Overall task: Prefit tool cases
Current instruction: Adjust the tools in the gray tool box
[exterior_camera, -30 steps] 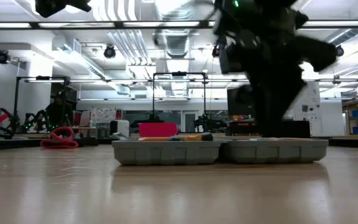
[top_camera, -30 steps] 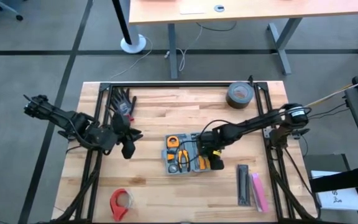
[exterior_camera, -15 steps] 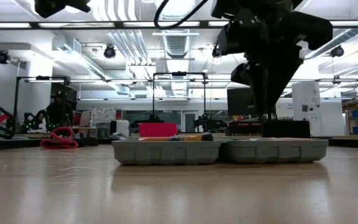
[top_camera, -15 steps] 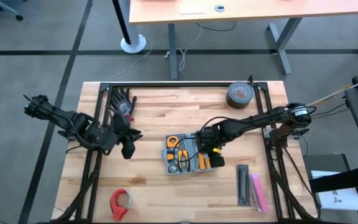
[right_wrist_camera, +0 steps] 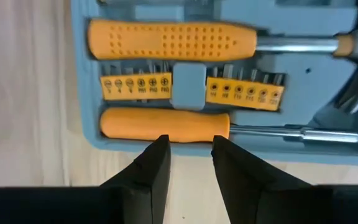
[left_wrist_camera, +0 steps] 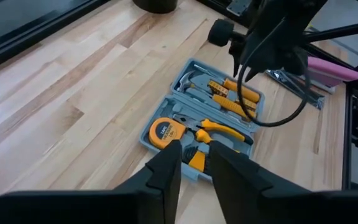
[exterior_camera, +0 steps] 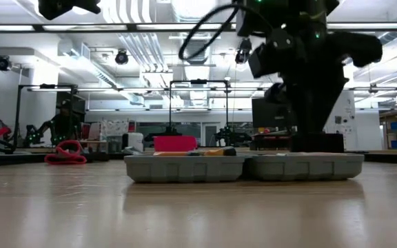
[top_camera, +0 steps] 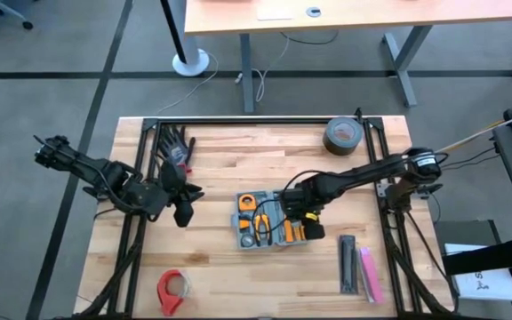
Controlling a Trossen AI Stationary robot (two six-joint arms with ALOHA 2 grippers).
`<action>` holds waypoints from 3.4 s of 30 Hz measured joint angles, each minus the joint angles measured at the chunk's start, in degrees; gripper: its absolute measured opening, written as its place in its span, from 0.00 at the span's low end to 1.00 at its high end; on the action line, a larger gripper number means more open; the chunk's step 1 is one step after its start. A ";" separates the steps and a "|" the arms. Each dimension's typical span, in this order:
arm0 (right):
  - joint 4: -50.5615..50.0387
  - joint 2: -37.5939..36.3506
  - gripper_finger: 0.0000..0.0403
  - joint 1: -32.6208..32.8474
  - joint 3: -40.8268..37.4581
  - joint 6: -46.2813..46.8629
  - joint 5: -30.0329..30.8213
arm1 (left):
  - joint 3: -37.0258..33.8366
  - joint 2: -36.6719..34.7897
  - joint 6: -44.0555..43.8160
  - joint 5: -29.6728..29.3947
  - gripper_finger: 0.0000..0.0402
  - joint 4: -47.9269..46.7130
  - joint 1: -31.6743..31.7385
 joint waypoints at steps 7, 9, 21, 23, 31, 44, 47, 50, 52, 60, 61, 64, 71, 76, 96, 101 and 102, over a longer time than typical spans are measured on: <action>2.38 2.17 0.22 0.00 -2.31 -0.54 -0.42 | 0.00 0.00 -0.09 0.00 0.22 -0.04 0.00; 2.86 2.17 0.21 0.00 -2.82 -0.50 -0.44 | 0.00 0.00 -0.09 0.00 0.22 -0.05 0.00; 0.66 1.59 0.24 0.00 -0.64 0.55 -0.44 | -0.02 0.02 -0.11 -0.04 0.23 -0.08 0.00; -0.91 1.54 0.25 0.00 0.67 0.53 -0.44 | -0.02 0.02 -0.11 -0.04 0.23 -0.08 0.00; -6.42 1.50 0.21 0.00 6.43 0.05 0.02 | -0.02 0.02 -0.09 -0.04 0.22 -0.28 0.00; -11.15 1.58 0.21 0.00 11.00 -0.70 0.22 | -0.02 0.02 0.07 -0.04 0.24 -0.33 0.00; -11.01 2.02 0.19 -0.02 10.15 -0.65 0.22 | -0.02 0.02 0.06 -0.04 0.23 -0.35 0.00; -8.77 2.90 0.18 0.00 8.11 -0.35 0.11 | -0.02 0.02 0.07 -0.04 0.23 -0.39 0.00; -5.05 3.86 0.17 0.01 5.20 0.11 -0.80 | -0.02 0.02 -0.02 0.11 0.23 -0.52 0.02; 4.31 9.73 0.13 -0.39 -2.35 0.61 -10.26 | -0.02 -0.02 -0.50 2.01 0.25 -0.68 -0.05; 3.79 9.59 0.12 -0.32 -1.65 0.62 -10.13 | -0.02 -0.02 -0.48 2.01 0.25 -0.80 -0.06; 3.19 7.64 0.12 0.15 0.29 0.59 -7.43 | -0.02 -0.04 -0.43 2.02 0.24 -1.04 -0.07; -1.45 2.31 0.15 0.02 3.59 2.10 -3.39 | -0.02 -0.04 -0.37 2.04 0.25 -1.48 -0.11; -5.77 1.51 0.14 -0.01 5.16 3.60 -3.01 | -0.02 -0.04 -0.07 1.99 0.25 -1.49 -0.09; 1.06 5.40 0.06 0.26 -0.28 3.84 -2.73 | -0.02 -0.07 -0.11 1.95 0.25 -1.43 -0.11; 0.12 4.13 0.06 0.60 2.79 4.13 -2.47 | -0.02 -0.07 -0.11 1.95 0.24 -1.44 -0.11; 0.22 4.05 0.07 0.68 3.37 4.13 -2.49 | -0.02 -0.07 -0.11 1.95 0.24 -1.44 -0.11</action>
